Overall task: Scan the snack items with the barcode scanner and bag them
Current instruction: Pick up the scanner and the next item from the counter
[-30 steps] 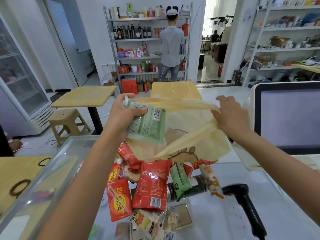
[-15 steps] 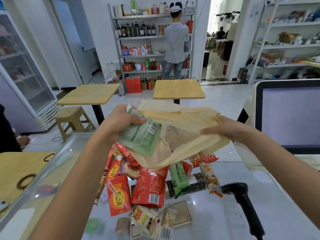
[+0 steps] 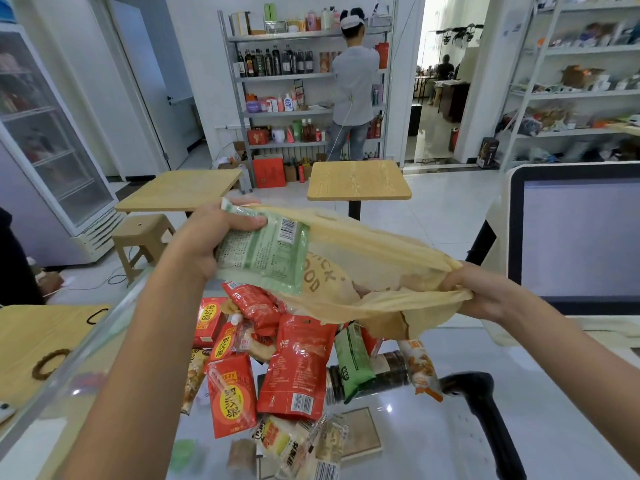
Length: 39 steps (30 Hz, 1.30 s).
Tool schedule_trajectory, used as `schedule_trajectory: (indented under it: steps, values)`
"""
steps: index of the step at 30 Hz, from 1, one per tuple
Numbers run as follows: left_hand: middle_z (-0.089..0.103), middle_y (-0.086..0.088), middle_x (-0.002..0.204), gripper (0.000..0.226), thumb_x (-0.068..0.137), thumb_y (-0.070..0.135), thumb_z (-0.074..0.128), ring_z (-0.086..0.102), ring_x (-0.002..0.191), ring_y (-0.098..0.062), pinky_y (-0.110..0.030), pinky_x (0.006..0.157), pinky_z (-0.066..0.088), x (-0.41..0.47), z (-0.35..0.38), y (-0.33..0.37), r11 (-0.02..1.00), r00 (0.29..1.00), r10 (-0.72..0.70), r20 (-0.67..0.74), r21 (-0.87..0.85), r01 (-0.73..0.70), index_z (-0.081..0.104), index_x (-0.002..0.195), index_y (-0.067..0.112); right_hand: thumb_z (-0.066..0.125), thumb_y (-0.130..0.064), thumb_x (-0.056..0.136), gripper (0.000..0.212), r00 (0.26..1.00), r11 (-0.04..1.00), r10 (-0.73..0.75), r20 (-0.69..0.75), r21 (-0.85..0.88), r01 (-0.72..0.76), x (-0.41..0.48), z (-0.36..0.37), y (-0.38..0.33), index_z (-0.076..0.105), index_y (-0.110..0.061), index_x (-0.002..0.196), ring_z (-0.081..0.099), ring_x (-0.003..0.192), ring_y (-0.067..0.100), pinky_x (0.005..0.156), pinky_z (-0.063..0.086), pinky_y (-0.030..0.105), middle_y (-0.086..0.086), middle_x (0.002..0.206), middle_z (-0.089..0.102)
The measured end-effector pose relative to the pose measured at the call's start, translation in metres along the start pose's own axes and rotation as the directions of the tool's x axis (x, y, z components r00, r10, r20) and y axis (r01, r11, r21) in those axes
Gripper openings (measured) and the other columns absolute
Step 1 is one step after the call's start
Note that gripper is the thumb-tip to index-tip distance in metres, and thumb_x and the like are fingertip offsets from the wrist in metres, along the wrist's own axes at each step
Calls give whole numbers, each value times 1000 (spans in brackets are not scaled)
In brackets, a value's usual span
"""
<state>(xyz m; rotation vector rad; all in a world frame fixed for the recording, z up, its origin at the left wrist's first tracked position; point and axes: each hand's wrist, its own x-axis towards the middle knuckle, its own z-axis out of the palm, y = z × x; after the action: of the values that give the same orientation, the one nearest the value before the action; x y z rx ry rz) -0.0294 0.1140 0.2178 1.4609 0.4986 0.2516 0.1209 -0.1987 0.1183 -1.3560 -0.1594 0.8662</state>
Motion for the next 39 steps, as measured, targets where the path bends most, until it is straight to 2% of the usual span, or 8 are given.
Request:
schedule_trajectory:
  steps: [7, 15, 20, 23, 27, 30, 35, 39]
  values:
    - [54, 8, 121, 50, 79, 8, 72, 61, 98, -14, -33, 75, 56, 2, 55, -23, 906, 874, 419, -247, 53, -420, 51, 116, 35, 32, 10, 79, 49, 992, 988, 82, -100, 137, -67, 20, 7, 23, 50, -9, 120, 52, 101, 31, 78, 45, 43, 16, 113, 55]
    - [45, -6, 135, 86, 75, 17, 79, 53, 117, -29, -43, 96, 48, 65, 107, -119, 971, 991, -68, 112, 237, 39, 29, 144, 23, 43, 4, 72, 36, 974, 896, 212, -79, 414, -161, 36, 21, 44, 53, 6, 107, 61, 60, 24, 62, 56, 32, 18, 74, 61]
    - [-10, -8, 158, 69, 96, 48, 44, -2, 145, -28, -44, 115, 10, 85, 99, -174, 588, 980, 189, 63, 792, -164, 13, 151, 22, 40, 4, 84, 28, 956, 884, 256, -144, 436, -171, 45, 14, 58, 54, 0, 107, 57, 49, 24, 48, 56, 32, 16, 63, 57]
    - [-11, -12, 157, 64, 96, 41, 45, -5, 144, -35, -49, 116, 4, 96, 80, -190, 295, 966, 259, -1, 952, -78, 13, 150, 31, 65, -11, 83, 24, 949, 947, 268, -167, 226, -228, 41, 8, 56, 61, 0, 104, 67, 65, 29, 61, 59, 40, 18, 79, 69]
    - [18, -21, 153, 80, 92, 36, 55, 19, 140, -37, -50, 111, 19, 104, 75, -195, 238, 992, 64, -105, 967, 86, 5, 151, 18, 77, -22, 80, 40, 910, 809, 229, -347, -453, -376, 46, -2, 57, 60, 0, 109, 63, 78, 23, 69, 55, 33, 12, 90, 68]
    - [45, -15, 135, 44, 92, 27, 54, 37, 126, -34, -42, 98, 41, 108, 72, -192, 213, 990, 107, -91, 975, 67, 47, 130, 6, 63, -27, 93, 26, 900, 832, 176, -399, -428, -353, 45, -4, 54, 60, -4, 103, 61, 70, 22, 66, 50, 33, 9, 80, 65]
    - [46, -16, 134, 37, 90, 25, 47, 37, 126, -35, -42, 103, 34, 119, 85, -160, 455, 987, -14, -161, 878, 150, 58, 121, 9, 52, -29, 98, 28, 932, 952, 184, -312, 293, -89, 41, -13, 46, 60, -6, 111, 71, 70, 29, 59, 60, 41, 15, 84, 73]
    - [57, -12, 81, 19, 89, 8, 40, 55, 72, -25, -27, 57, 39, 122, 110, -129, 884, 986, -164, -43, 436, 166, 56, 96, 1, 45, -32, 100, 28, 945, 848, 81, -317, 521, 101, 42, -15, 45, 61, -9, 104, 72, 62, 27, 54, 58, 41, 14, 75, 74]
